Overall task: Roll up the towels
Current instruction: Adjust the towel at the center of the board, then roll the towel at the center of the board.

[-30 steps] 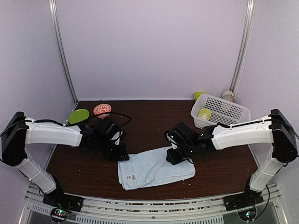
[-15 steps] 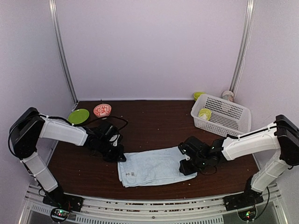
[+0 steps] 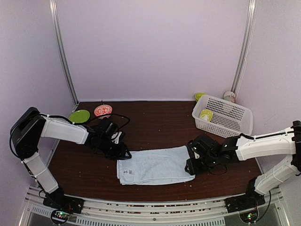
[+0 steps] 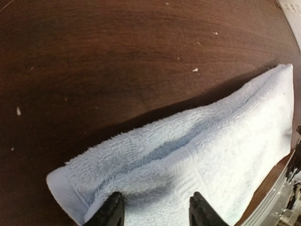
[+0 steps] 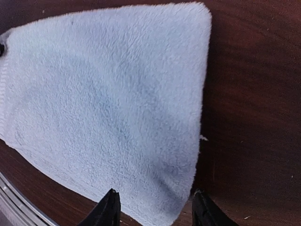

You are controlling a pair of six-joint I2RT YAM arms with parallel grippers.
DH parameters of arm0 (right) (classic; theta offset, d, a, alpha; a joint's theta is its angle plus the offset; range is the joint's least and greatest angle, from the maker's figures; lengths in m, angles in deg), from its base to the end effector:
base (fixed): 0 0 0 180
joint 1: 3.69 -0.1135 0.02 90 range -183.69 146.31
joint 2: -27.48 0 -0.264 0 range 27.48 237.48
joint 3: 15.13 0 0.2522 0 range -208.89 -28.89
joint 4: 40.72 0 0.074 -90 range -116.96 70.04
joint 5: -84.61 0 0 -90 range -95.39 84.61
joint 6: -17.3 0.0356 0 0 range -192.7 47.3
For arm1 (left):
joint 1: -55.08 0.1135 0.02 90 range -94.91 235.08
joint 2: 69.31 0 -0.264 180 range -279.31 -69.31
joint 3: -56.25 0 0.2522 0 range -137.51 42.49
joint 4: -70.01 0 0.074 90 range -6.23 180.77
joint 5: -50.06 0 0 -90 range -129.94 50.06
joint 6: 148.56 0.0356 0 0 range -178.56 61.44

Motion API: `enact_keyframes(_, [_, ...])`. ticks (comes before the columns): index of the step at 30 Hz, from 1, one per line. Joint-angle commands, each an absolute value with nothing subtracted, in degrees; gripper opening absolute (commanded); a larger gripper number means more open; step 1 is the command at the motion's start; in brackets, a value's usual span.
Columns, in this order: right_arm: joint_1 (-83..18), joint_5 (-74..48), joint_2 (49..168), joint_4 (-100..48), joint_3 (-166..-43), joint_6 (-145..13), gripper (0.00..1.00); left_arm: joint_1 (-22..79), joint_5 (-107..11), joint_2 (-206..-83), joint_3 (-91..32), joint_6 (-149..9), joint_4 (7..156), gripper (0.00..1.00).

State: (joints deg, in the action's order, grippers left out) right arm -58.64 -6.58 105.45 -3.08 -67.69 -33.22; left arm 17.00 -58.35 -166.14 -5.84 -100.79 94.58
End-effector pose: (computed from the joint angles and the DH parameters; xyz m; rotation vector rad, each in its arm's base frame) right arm 0.1386 0.1989 0.1658 -0.3827 2.7660 0.5108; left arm 0.2400 -0.2023 0.1392 0.0232 2.8164 -0.8464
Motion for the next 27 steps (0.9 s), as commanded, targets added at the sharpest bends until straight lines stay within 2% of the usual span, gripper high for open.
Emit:
enact_keyframes(1, [-53.87, -3.15, 102.63, -0.85, -71.98, -31.58, 0.53, 17.45, -54.17, -163.25, -7.89, -97.37, 103.78, 0.53])
enact_keyframes(5, [-49.39, -7.57, 103.50, -4.39, -70.35, -31.03, 0.54, 16.50, -53.93, -159.63, -9.74, -96.37, 106.82, 0.60])
enact_keyframes(9, [-48.06, -14.65, 105.77, -9.70, -68.06, -29.84, 0.51, 15.84, -54.65, -157.56, -10.27, -96.37, 107.15, 0.61])
enact_keyframes(21, [-47.03, -18.69, 111.02, -17.53, -63.17, -24.45, 0.38, 13.80, -52.63, -156.50, -12.17, -95.19, 108.64, 0.59])
enact_keyframes(27, [-46.84, -20.82, 111.28, -19.70, -60.63, -21.35, 0.41, 13.26, -50.72, -159.26, -12.59, -94.13, 109.44, 0.55])
